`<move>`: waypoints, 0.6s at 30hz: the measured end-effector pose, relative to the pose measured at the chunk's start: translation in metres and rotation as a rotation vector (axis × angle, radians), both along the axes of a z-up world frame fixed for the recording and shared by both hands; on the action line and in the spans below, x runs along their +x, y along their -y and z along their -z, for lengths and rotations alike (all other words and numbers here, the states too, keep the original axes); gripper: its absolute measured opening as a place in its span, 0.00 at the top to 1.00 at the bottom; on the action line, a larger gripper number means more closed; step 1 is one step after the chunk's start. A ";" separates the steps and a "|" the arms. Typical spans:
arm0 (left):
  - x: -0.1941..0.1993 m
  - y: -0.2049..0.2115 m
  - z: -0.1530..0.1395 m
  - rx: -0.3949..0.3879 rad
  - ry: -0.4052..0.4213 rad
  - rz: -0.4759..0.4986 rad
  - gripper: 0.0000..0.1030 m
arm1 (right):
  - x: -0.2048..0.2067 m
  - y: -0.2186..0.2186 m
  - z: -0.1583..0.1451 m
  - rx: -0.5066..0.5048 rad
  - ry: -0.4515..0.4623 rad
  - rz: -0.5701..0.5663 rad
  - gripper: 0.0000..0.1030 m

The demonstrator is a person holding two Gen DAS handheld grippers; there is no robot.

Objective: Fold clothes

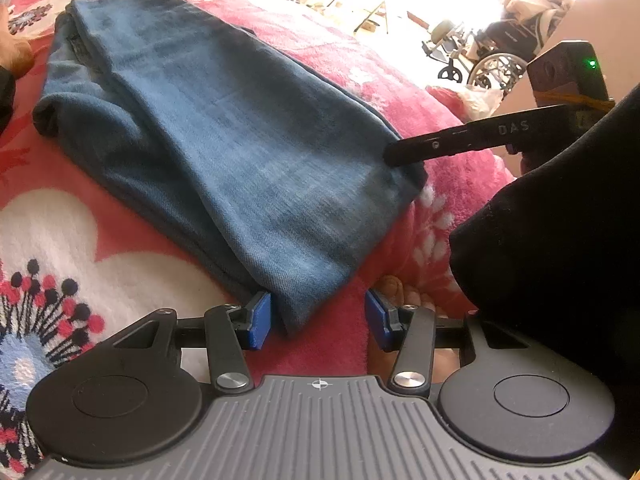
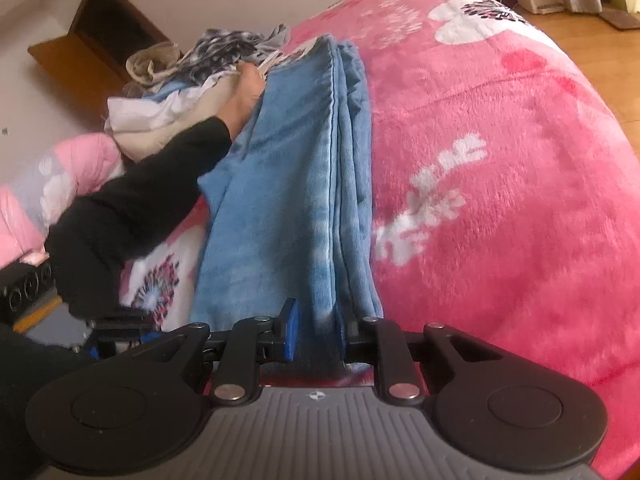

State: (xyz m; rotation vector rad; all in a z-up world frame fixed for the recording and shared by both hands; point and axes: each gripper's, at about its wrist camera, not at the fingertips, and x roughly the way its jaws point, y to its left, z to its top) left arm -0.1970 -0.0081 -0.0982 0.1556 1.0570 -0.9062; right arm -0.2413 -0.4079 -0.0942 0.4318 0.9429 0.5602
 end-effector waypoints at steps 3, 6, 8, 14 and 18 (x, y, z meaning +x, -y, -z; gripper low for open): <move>0.002 -0.001 0.002 -0.004 -0.005 -0.011 0.54 | -0.004 -0.008 -0.004 -0.055 0.023 -0.044 0.79; 0.001 0.000 0.003 -0.006 -0.003 -0.008 0.54 | -0.009 -0.018 -0.006 -0.118 0.044 -0.078 0.79; 0.001 -0.001 0.003 -0.008 0.000 -0.006 0.54 | -0.011 -0.023 -0.007 -0.156 0.059 -0.079 0.84; 0.001 -0.001 -0.007 -0.042 0.006 -0.004 0.59 | -0.020 -0.022 -0.026 -0.205 0.152 -0.053 0.97; 0.000 0.006 -0.004 -0.028 0.018 0.015 0.60 | -0.018 -0.008 -0.030 -0.195 0.148 -0.026 0.97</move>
